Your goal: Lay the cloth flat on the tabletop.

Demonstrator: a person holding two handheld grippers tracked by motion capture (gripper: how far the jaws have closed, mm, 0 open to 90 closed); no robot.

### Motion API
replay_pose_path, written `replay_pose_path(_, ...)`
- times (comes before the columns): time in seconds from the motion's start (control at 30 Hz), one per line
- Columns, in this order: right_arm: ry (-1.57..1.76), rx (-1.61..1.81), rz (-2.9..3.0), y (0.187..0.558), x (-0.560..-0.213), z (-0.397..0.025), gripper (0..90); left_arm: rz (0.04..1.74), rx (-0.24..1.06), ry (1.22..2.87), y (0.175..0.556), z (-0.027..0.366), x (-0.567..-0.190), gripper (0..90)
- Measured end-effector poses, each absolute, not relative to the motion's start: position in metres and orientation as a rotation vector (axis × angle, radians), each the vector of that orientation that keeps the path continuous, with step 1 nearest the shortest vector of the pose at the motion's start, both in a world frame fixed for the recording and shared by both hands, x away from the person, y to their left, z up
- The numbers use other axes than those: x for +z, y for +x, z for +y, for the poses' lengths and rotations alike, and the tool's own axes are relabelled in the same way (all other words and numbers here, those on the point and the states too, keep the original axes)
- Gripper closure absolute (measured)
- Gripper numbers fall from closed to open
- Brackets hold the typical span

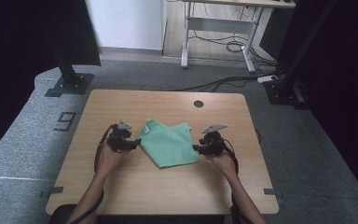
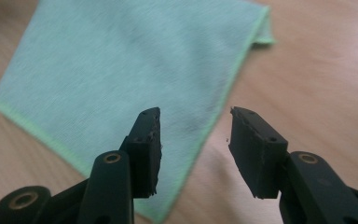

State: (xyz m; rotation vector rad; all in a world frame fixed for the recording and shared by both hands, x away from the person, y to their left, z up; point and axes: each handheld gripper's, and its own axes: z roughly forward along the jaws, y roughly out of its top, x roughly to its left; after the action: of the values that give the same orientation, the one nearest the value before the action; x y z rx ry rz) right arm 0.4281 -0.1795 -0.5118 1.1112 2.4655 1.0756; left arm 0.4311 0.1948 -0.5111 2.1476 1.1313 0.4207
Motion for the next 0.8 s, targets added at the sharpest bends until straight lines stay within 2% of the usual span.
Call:
replay_pose_path(0.13, 1.089, 1.063, 2.491, 0.422, -0.522, -0.169, 47.3, 1.146, 0.438, 2.135, 0.44, 0.191, -0.52, 41.9)
replay_pose_path(0.3, 1.043, 0.962, 2.547, 0.416, -0.534, -0.161, 61.2, 1.168, 0.445, 2.131, 0.448, 0.185, -0.525, 44.9)
replay_pose_path(0.57, 1.006, 0.896, 2.561, 0.39, -0.533, -0.175, 62.7, 1.149, 0.476, 2.1, 0.462, 0.171, -0.508, 41.2)
replay_pose_path(0.8, 1.018, 0.904, 2.564, 0.379, -0.534, -0.192, 61.8, 1.098, 0.497, 2.183, 0.489, 0.127, -0.514, 41.7)
